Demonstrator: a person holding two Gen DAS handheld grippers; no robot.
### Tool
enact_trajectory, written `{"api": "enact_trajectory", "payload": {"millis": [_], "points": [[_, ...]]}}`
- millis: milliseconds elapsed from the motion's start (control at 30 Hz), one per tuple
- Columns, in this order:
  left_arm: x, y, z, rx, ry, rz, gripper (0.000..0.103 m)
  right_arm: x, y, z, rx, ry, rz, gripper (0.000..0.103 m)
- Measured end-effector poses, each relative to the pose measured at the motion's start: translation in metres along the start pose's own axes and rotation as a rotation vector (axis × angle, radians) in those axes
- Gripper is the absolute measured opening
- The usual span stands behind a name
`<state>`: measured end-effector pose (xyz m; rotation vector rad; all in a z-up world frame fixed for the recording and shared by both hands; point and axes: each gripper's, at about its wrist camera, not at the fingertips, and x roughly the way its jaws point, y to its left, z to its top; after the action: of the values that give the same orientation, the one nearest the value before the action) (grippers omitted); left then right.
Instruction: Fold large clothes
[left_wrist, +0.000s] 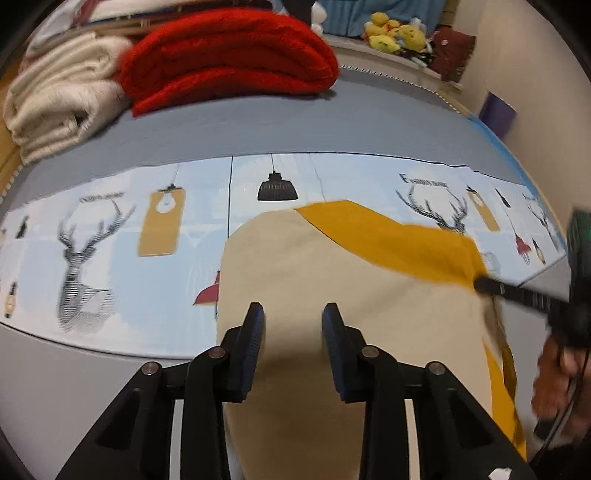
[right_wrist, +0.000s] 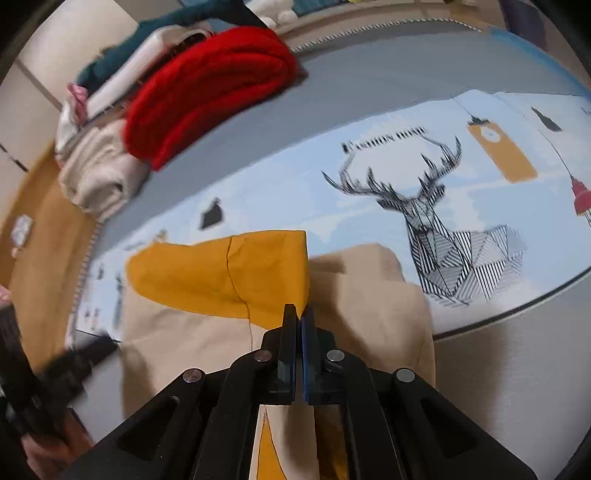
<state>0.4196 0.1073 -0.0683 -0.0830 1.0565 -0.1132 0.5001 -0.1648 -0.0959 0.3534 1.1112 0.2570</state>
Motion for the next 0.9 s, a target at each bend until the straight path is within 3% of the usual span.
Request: {"api": "enact_trajectory", "payload": {"millis": [133,200,367,433,567,633,700,800,867,900], "points": [[0.036,0.008,0.013,0.006,0.028,0.027,0.027,0.019,-0.005,-0.003,-0.008,0.037,-0.061,0.002],[0.054,0.015,0.018,0.002,0.037,0.022,0.032,0.025,-0.006,-0.005,-0.022,0.049,-0.086,0.002],[0.060,0.016,0.019,0.021,0.015,0.019,0.033,0.033,-0.007,-0.007,-0.076,0.062,-0.125,0.004],[0.046,0.024,0.023,-0.032,0.000,0.009,0.034,0.023,-0.006,-0.008,-0.090,0.029,-0.121,0.012],[-0.001,0.034,0.017,-0.111,-0.064,0.035,0.036,-0.026,0.007,-0.016,-0.159,-0.100,-0.163,0.016],[-0.035,0.037,0.004,-0.125,-0.114,0.062,0.044,-0.061,0.017,-0.027,-0.205,-0.160,-0.153,0.020],[-0.065,0.038,-0.011,-0.124,-0.156,0.098,0.059,-0.091,0.028,-0.039,-0.258,-0.212,-0.164,0.026],[-0.108,0.041,-0.037,-0.147,-0.212,0.139,0.080,-0.144,0.042,-0.073,-0.293,-0.307,-0.181,0.054],[-0.141,0.040,-0.061,-0.162,-0.246,0.140,0.086,-0.174,0.050,-0.100,-0.301,-0.351,-0.179,0.079],[-0.159,0.038,-0.076,-0.158,-0.267,0.138,0.090,-0.187,0.053,-0.113,-0.308,-0.370,-0.182,0.082]]}}
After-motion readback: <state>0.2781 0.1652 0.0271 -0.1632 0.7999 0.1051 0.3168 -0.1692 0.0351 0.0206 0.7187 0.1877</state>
